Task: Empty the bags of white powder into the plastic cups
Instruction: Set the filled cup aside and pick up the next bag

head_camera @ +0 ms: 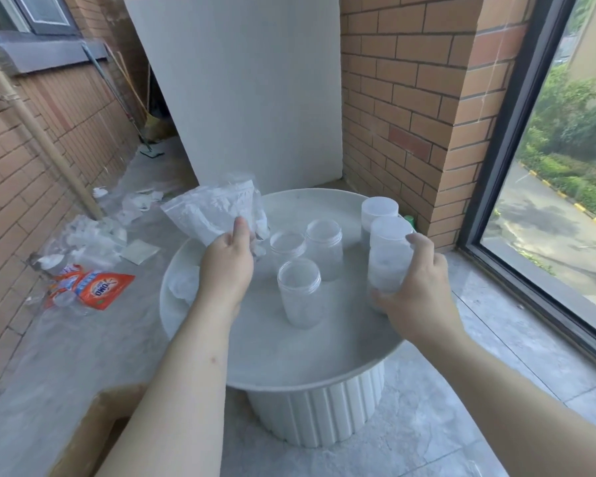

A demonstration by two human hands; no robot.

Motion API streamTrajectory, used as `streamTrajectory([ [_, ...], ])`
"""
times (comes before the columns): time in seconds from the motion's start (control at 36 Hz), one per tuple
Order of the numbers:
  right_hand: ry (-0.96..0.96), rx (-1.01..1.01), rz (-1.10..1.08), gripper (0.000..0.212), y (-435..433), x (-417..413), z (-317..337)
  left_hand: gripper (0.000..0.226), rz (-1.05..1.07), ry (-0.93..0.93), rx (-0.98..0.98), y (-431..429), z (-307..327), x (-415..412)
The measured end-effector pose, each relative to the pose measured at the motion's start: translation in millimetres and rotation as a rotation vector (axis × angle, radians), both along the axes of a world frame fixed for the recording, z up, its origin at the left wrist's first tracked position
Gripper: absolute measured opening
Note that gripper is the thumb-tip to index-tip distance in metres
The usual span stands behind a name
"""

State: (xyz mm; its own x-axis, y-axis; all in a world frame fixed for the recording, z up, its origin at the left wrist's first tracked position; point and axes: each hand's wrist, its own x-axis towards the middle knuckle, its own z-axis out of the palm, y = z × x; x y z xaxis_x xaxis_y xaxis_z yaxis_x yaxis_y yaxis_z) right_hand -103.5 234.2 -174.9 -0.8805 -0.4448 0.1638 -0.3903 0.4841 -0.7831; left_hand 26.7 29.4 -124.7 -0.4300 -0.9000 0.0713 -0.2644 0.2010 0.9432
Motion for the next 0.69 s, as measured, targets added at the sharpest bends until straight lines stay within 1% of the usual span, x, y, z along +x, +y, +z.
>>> streamTrajectory([
  [0.08, 0.028, 0.004, 0.0, 0.085, -2, -3, 0, 0.043, -0.019, 0.038, 0.151, -6, -7, -3],
  [0.17, 0.021, 0.009, 0.011, 0.089, -4, -9, -2, 0.042, -0.063, 0.056, 0.25, -10, -13, -7],
  [0.25, 0.024, 0.034, 0.005, 0.092, -8, -9, -3, 0.049, -0.104, 0.054, 0.292, -13, -21, -11],
  [0.31, 0.109, 0.05, -0.068, 0.091, -12, -2, 0, 0.058, -0.125, 0.044, 0.286, -13, -24, -14],
  [0.36, 0.238, -0.025, -0.127, 0.079, -17, 13, 7, 0.063, -0.159, 0.039, 0.289, -13, -27, -18],
  [0.42, 0.357, -0.193, -0.059, 0.06, -22, 31, 13, 0.064, -0.192, 0.07, 0.304, -13, -29, -21],
  [0.44, 0.356, -0.262, -0.015, 0.051, -23, 41, 16, 0.064, -0.208, 0.087, 0.316, -12, -30, -23],
  [0.47, 0.293, -0.305, 0.033, 0.041, -27, 49, 17, 0.065, -0.223, 0.104, 0.33, -11, -30, -24],
  [0.5, 0.175, -0.325, 0.089, 0.035, -31, 54, 20, 0.067, -0.236, 0.122, 0.348, -11, -31, -26],
  [0.53, 0.027, -0.335, 0.141, 0.035, -36, 58, 21, 0.069, -0.246, 0.136, 0.362, -12, -32, -28],
  [0.58, -0.225, -0.337, 0.187, 0.046, -49, 58, 20, 0.069, -0.244, 0.154, 0.386, -13, -34, -30],
  [0.64, -0.398, -0.345, 0.166, 0.056, -62, 55, 19, 0.067, -0.24, 0.175, 0.398, -14, -35, -33],
  [0.69, -0.522, -0.348, 0.142, 0.059, -73, 49, 18, 0.067, -0.221, 0.194, 0.402, -15, -36, -34],
])
